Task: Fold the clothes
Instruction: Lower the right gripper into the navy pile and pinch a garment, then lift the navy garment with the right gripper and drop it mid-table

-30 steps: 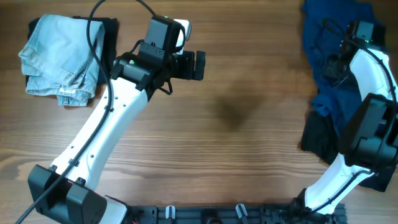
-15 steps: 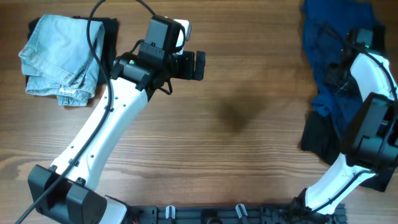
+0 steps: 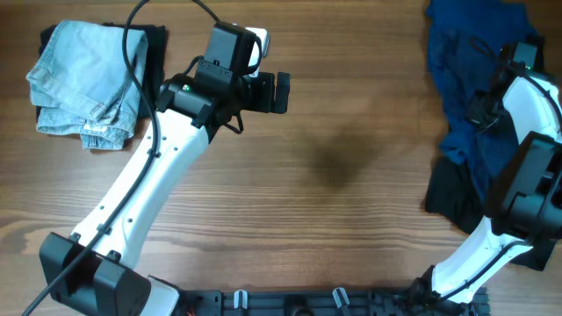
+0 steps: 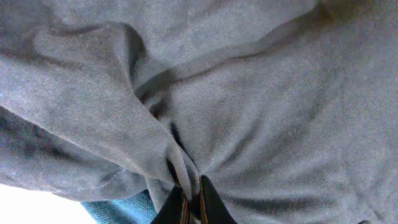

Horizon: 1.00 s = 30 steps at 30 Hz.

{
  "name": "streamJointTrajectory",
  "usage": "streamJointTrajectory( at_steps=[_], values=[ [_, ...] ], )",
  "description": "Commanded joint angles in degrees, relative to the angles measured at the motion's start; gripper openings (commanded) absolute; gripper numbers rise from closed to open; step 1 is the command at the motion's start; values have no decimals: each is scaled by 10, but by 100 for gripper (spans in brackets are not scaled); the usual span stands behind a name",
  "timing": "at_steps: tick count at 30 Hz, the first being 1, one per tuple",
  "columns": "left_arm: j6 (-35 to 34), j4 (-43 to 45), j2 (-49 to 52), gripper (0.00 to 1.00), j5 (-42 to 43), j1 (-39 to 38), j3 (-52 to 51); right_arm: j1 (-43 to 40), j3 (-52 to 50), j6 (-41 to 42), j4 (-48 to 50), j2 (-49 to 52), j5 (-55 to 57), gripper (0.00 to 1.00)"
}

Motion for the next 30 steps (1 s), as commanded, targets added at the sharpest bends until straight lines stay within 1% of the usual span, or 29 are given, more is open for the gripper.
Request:
streamJointTrajectory(
  at_steps=[1, 5, 7, 11, 14, 18, 23, 30],
  values=[
    [-5, 0, -10, 99, -3, -1, 10, -6, 24, -8, -24, -29, -76, 4],
    [-5, 3, -10, 99, -6, -1, 10, 0, 38, -68, -37, -80, -206, 4],
    [-5, 6, -10, 99, -20, -1, 10, 10, 38, -76, -39, -113, -241, 4],
    [-5, 6, -13, 99, -42, 1, 10, 43, 38, -94, -38, -186, -277, 4],
    [-5, 5, -20, 98, -42, 9, 10, 81, 40, -100, -30, -242, -286, 4],
    [-5, 4, -46, 98, -42, 35, 10, 160, 75, -101, -24, -306, -286, 4],
    [-5, 3, -86, 99, -42, 64, 10, 257, 100, -83, 6, -319, -286, 4],
    [-5, -28, -107, 100, -42, 82, 10, 396, 100, -39, 71, -280, -283, 4]
  ],
)
